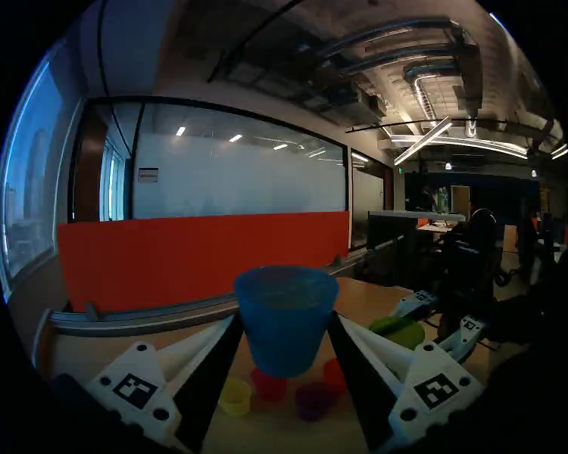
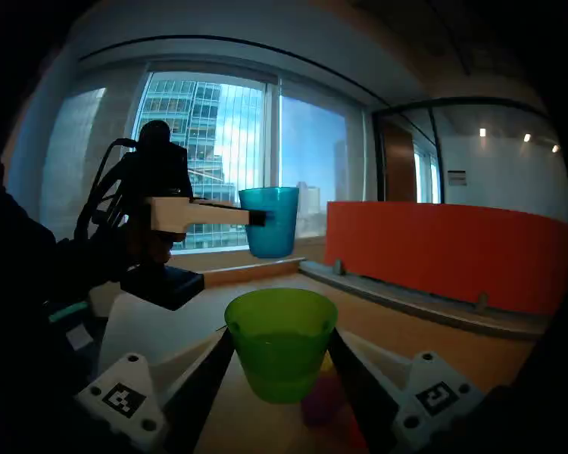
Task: Pour water
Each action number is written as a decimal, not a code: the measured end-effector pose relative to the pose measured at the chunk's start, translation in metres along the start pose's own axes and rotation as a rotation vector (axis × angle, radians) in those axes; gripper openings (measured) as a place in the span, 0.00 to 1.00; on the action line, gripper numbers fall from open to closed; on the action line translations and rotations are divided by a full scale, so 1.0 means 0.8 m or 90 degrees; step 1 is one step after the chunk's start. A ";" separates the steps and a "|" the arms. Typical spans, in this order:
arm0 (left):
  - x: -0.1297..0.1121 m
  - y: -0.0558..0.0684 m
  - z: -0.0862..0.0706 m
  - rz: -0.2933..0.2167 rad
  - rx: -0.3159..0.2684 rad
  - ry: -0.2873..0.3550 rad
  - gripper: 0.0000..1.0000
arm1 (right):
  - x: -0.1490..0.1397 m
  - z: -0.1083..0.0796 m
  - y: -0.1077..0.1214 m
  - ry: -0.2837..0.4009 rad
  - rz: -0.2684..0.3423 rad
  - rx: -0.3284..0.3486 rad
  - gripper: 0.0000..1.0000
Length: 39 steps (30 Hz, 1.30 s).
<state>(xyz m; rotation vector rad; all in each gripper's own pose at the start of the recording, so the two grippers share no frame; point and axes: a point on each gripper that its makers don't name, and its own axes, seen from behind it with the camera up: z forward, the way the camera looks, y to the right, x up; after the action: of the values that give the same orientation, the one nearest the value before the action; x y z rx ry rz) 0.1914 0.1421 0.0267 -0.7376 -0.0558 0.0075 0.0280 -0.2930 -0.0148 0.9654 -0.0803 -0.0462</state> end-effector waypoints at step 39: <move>-0.094 -0.012 0.004 0.016 0.002 -0.088 0.80 | -0.052 -0.029 0.032 -0.120 0.005 0.003 0.89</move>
<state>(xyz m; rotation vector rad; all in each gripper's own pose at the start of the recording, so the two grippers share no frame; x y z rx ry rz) 0.1162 0.1355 0.0319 -0.7339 -0.1777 0.0827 -0.0110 -0.2562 -0.0093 0.9635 -0.2582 -0.1302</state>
